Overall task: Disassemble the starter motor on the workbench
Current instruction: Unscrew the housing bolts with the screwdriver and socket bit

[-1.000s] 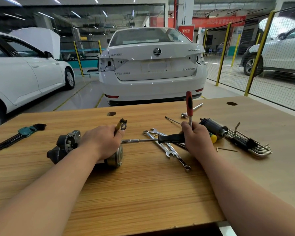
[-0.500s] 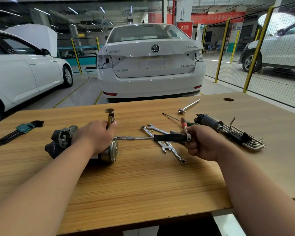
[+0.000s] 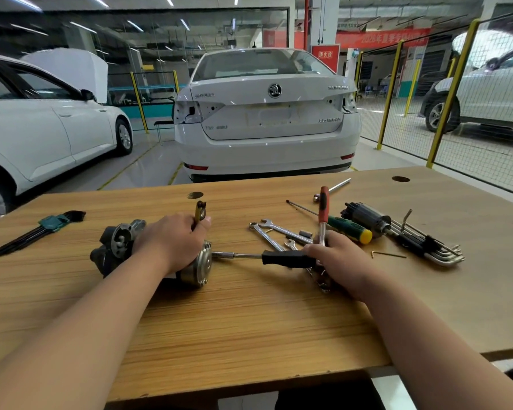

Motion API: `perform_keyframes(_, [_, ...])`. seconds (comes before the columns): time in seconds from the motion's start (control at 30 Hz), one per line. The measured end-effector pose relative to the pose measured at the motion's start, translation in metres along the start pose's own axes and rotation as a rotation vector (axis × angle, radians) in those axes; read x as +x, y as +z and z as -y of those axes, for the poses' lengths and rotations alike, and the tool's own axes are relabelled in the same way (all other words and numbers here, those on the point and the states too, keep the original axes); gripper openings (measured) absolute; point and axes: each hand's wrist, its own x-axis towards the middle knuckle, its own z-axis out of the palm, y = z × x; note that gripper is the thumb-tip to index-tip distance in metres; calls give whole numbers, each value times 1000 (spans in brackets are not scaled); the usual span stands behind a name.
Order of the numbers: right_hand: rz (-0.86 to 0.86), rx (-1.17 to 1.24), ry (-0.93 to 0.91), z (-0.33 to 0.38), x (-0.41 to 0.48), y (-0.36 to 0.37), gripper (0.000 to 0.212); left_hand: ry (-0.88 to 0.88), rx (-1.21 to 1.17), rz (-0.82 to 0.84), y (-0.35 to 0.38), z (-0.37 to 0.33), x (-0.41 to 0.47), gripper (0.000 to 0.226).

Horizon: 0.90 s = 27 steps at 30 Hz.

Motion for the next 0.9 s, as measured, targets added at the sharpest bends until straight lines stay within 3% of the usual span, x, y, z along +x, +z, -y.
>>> perform_keyframes(0.1, [-78,201,-47,-3,1,-2,5,22,29,17,0,0,0,54])
perform_keyframes(0.23, [-101,475,-46,-5,-1,-8,6,24,36,-126,2,0,1,53])
perform_keyframes(0.67, [-42,531,57,-6,14,-1,6,11,47,-185,3,-1,-2,51])
perform_keyframes(0.9, [159,726,375,-2,34,-10,14,55,29,-234,1,-2,-7,47])
